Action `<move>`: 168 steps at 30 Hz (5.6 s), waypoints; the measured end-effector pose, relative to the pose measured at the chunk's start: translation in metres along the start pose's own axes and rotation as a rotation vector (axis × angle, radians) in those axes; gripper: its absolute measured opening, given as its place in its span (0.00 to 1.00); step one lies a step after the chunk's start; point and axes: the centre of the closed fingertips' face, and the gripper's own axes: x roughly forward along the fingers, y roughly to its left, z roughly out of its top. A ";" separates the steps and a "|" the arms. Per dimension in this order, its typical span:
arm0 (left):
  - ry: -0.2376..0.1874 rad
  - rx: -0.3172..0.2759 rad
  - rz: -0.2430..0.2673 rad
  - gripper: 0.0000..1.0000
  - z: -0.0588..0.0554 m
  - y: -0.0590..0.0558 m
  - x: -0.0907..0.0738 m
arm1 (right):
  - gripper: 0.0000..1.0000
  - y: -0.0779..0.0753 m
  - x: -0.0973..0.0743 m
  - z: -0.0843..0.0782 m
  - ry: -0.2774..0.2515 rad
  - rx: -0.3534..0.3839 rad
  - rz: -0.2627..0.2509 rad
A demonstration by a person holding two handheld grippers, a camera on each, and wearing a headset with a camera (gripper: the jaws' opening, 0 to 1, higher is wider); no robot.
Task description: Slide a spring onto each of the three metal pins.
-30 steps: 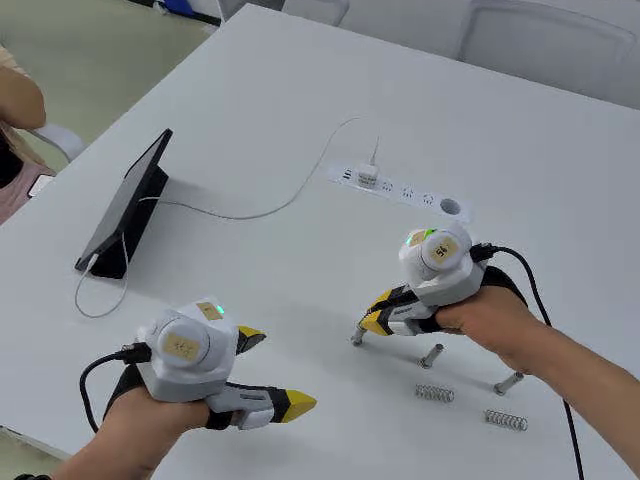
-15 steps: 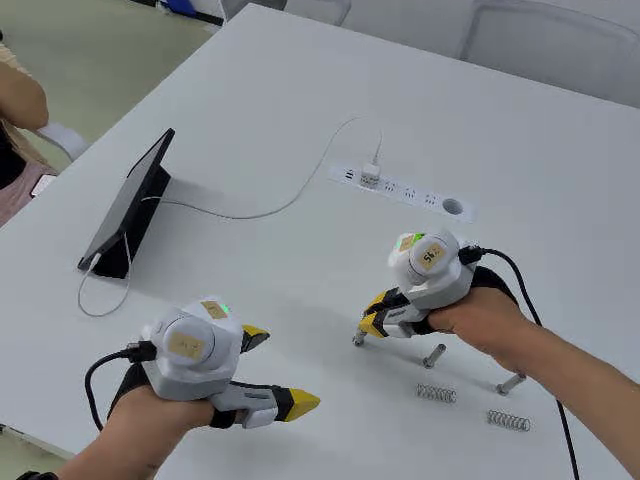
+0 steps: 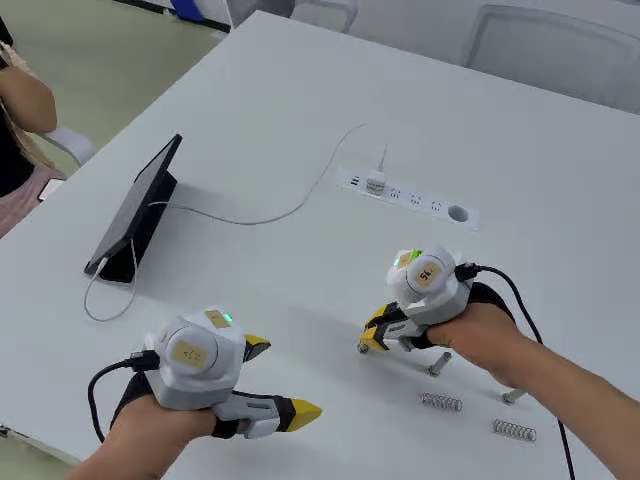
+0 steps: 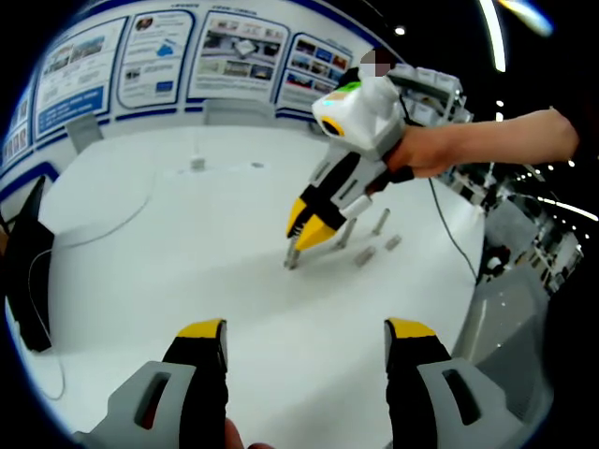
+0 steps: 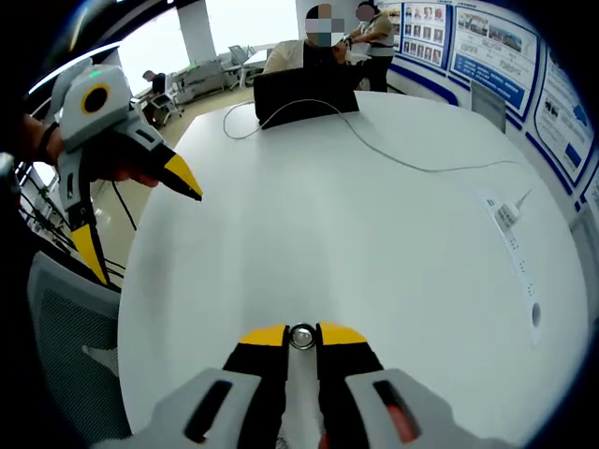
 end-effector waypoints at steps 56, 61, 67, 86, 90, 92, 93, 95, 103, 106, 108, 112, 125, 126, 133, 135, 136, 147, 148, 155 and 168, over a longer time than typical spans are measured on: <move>-0.003 0.024 -0.025 0.69 0.015 -0.016 0.003 | 0.55 0.027 -0.053 -0.022 -0.246 0.283 -0.124; -0.010 -0.003 -0.028 0.69 0.016 -0.018 0.004 | 0.57 0.031 -0.058 -0.028 -0.277 0.328 -0.135; -0.007 -0.001 -0.024 0.69 0.016 -0.019 0.004 | 0.63 0.036 -0.065 -0.035 -0.303 0.356 -0.146; 0.010 0.016 -0.037 0.70 0.016 -0.029 0.009 | 0.70 0.048 -0.086 -0.062 -0.360 0.425 -0.197; 0.012 0.015 -0.037 0.70 0.017 -0.030 0.009 | 0.71 0.050 -0.089 -0.068 -0.366 0.436 -0.205; 0.013 0.016 -0.035 0.70 0.017 -0.029 0.010 | 0.72 0.052 -0.092 -0.070 -0.372 0.445 -0.210; 0.012 0.016 -0.035 0.70 0.017 -0.029 0.010 | 0.72 0.053 -0.093 -0.072 -0.378 0.452 -0.210; 0.013 0.016 -0.034 0.70 0.017 -0.029 0.011 | 0.73 0.055 -0.093 -0.074 -0.383 0.460 -0.205; 0.023 0.023 -0.039 0.71 0.017 -0.032 0.015 | 0.76 0.059 -0.098 -0.087 -0.390 0.490 -0.226; 0.028 0.028 -0.042 0.71 0.015 -0.033 0.016 | 0.76 0.060 -0.101 -0.092 -0.391 0.497 -0.234; 0.028 0.027 -0.044 0.70 0.015 -0.033 0.017 | 0.77 0.060 -0.103 -0.096 -0.395 0.506 -0.239; 0.027 0.028 -0.043 0.71 0.016 -0.033 0.019 | 0.78 0.062 -0.106 -0.102 -0.401 0.523 -0.248; 0.048 0.054 -0.069 0.72 0.016 -0.048 0.034 | 0.82 0.068 -0.117 -0.123 -0.411 0.559 -0.271; 0.051 0.057 -0.071 0.73 0.016 -0.050 0.035 | 0.82 0.068 -0.118 -0.124 -0.412 0.561 -0.273; 0.080 0.095 -0.105 0.75 0.015 -0.064 0.045 | 0.84 0.067 -0.128 -0.134 -0.413 0.572 -0.288; 0.090 0.113 -0.115 0.75 0.015 -0.069 0.049 | 0.84 0.067 -0.130 -0.137 -0.410 0.576 -0.291; 0.092 0.116 -0.120 0.75 0.016 -0.071 0.051 | 0.84 0.067 -0.131 -0.139 -0.408 0.576 -0.292; 0.109 0.149 -0.163 0.76 0.022 -0.088 0.072 | 0.86 0.070 -0.143 -0.159 -0.404 0.598 -0.308; 0.112 0.153 -0.167 0.76 0.023 -0.090 0.074 | 0.86 0.070 -0.144 -0.161 -0.404 0.601 -0.309; 0.124 0.177 -0.190 0.76 0.027 -0.099 0.086 | 0.86 0.068 -0.151 -0.167 -0.409 0.615 -0.322; 0.159 0.219 -0.232 0.73 0.027 -0.113 0.111 | 0.86 0.066 -0.159 -0.175 -0.421 0.632 -0.337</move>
